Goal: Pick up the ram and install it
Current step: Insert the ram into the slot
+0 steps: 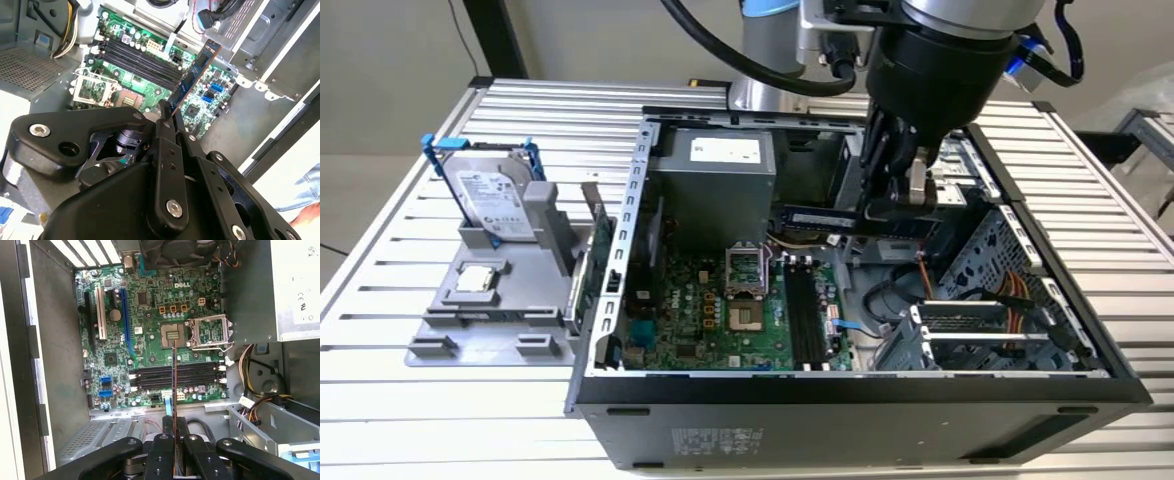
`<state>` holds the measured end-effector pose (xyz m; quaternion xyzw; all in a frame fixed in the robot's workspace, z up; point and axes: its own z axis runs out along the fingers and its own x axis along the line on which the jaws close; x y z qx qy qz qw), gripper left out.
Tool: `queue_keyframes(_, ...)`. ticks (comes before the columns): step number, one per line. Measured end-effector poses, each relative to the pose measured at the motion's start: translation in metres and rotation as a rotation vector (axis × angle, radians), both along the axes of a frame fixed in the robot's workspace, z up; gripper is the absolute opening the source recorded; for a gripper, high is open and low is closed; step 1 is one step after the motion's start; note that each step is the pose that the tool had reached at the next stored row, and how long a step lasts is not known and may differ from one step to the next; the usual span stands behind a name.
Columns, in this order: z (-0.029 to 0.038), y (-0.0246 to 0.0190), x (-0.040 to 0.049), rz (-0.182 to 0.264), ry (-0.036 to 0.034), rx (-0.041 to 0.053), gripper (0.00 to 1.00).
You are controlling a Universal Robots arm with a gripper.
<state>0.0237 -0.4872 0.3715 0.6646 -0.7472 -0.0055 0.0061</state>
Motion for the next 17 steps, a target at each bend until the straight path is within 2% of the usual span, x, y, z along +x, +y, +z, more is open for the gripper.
queue_keyframes(9, 0.0, 0.0003, 0.0065, 0.002, 0.0, 0.0, 0.0)
queue_keyframes(17, 0.0, 0.0003, 0.0072, 0.003, 0.0, 0.0, 0.0)
